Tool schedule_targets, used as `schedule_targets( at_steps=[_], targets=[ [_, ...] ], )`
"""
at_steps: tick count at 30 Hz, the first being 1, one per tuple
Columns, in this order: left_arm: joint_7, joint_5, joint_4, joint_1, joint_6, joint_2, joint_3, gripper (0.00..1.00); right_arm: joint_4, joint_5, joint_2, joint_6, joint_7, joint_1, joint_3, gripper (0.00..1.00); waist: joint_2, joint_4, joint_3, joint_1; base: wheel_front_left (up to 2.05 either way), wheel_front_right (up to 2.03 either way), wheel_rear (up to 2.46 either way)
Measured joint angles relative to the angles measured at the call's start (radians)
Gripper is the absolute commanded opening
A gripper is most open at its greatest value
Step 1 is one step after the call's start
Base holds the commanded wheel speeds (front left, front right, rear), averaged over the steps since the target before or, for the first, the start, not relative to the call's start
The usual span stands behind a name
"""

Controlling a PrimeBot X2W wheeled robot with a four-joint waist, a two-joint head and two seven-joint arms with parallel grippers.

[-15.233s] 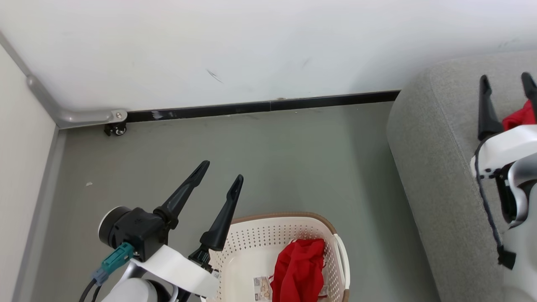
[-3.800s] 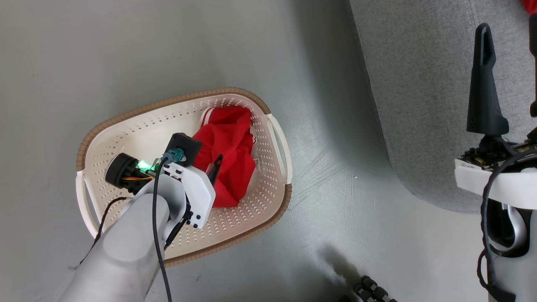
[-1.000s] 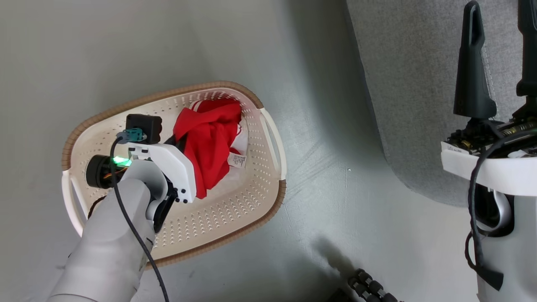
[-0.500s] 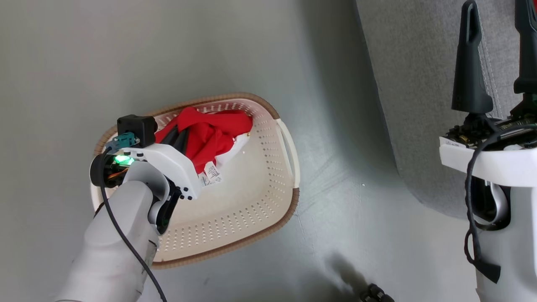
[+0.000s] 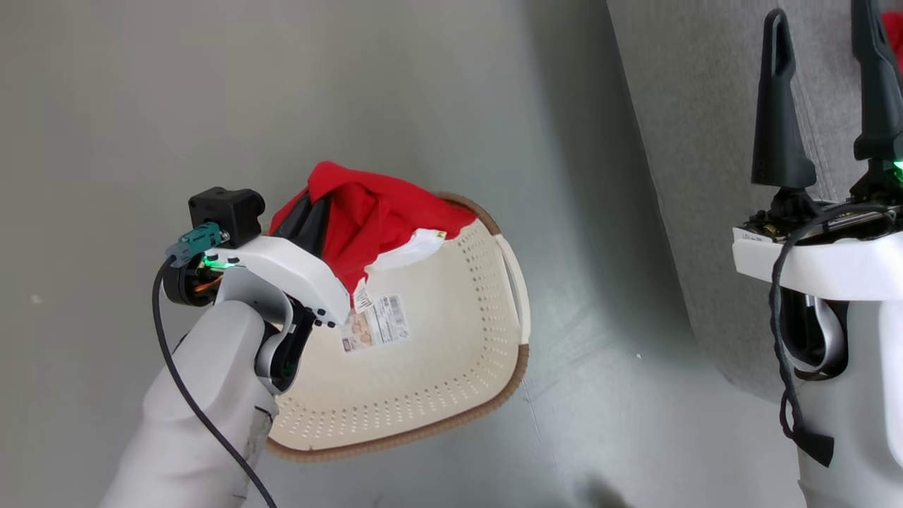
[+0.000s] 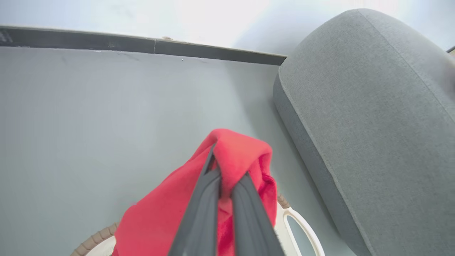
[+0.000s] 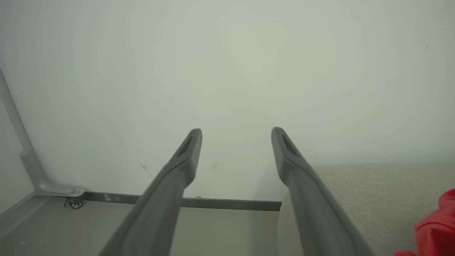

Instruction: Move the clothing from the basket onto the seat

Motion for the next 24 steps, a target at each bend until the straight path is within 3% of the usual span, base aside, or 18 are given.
schedule_targets(
  at_steps=[24],
  targets=[
    [-0.008, -0.062, -0.222, 0.066, 0.0, 0.058, 0.03, 0.0, 0.083, -0.009, -0.002, 0.0, 0.017, 0.107, -0.011, 1.0, 0.0, 0.107, -0.232, 0.0, 0.0, 0.0, 0.0]
  ],
)
